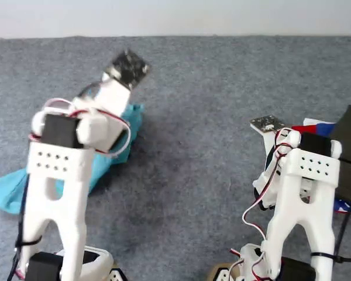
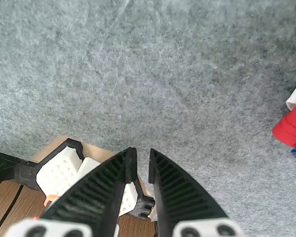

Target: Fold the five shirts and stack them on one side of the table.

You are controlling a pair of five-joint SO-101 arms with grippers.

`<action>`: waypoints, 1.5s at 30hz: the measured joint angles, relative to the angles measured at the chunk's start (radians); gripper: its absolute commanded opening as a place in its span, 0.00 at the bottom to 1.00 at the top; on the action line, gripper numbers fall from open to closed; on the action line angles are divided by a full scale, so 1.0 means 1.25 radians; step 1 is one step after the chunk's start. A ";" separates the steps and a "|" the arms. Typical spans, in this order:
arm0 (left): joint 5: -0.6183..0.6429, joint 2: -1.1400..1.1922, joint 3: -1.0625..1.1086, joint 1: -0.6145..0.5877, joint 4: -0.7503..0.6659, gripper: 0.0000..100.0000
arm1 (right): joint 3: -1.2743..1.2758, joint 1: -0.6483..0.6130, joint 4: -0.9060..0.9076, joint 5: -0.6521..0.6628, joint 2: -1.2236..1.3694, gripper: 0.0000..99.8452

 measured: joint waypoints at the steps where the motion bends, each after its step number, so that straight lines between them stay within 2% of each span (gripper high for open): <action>1: -0.001 0.000 -0.049 0.000 0.000 0.01 | 0.000 0.000 0.000 0.000 0.000 0.06; 8: -0.006 -0.007 -0.351 0.010 -0.005 0.01 | 0.000 0.000 0.000 0.000 0.000 0.06; 16: -0.006 -0.022 -0.621 0.054 0.106 0.01 | 0.000 0.000 0.000 0.000 0.000 0.06; 20: -0.007 -0.066 -0.638 -0.023 0.109 0.01 | 0.000 -0.002 0.000 0.000 0.000 0.06; 23: -0.021 -0.108 -0.566 -0.114 0.109 0.01 | 0.000 -0.025 0.000 0.000 0.000 0.06; 27: -0.066 -0.166 -0.376 -0.205 0.109 0.01 | -0.029 -0.080 0.000 -0.001 0.000 0.06; 33: -0.109 -0.258 0.002 -0.277 0.102 0.01 | -0.059 -0.250 0.000 -0.001 0.000 0.06; 39: -0.110 -0.325 0.350 -0.420 -0.077 0.01 | -0.060 -0.470 0.000 -0.001 0.000 0.06; 45: -0.109 -0.335 0.589 -0.571 -0.277 0.01 | -0.060 -0.631 -0.043 -0.043 0.004 0.06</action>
